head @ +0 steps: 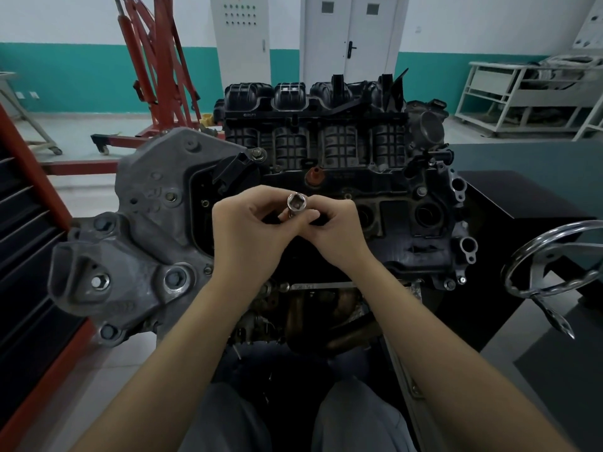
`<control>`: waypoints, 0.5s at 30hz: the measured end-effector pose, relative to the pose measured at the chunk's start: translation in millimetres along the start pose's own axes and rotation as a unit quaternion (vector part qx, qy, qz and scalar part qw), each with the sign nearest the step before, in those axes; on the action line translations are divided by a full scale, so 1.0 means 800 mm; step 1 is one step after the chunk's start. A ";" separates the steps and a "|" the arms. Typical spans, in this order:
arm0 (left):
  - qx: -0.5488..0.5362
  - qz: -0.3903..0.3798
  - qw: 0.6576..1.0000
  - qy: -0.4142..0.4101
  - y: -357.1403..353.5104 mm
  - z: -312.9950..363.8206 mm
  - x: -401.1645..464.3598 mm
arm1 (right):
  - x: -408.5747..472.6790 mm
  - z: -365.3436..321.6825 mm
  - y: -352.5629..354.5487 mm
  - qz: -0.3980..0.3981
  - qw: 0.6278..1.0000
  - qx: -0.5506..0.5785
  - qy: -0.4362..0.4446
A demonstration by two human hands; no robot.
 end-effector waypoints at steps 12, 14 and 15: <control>-0.042 -0.021 0.999 -0.008 0.006 -0.004 0.001 | -0.001 0.004 0.002 0.005 1.000 -0.006 0.011; -0.046 -0.002 0.999 0.000 0.006 -0.003 0.001 | -0.001 0.000 0.003 -0.013 1.000 -0.011 0.020; -0.055 -0.004 0.998 0.003 0.006 -0.002 0.001 | -0.002 -0.002 0.002 -0.031 0.999 -0.012 0.027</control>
Point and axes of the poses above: each hand's wrist, its own x-axis towards the middle knuckle, its own y-axis out of the back of the hand, z = x × y, the point moved 2 cm from there along x, towards the middle knuckle, and after that the axes turned 14 degrees about -y, right-handed, at the moved point
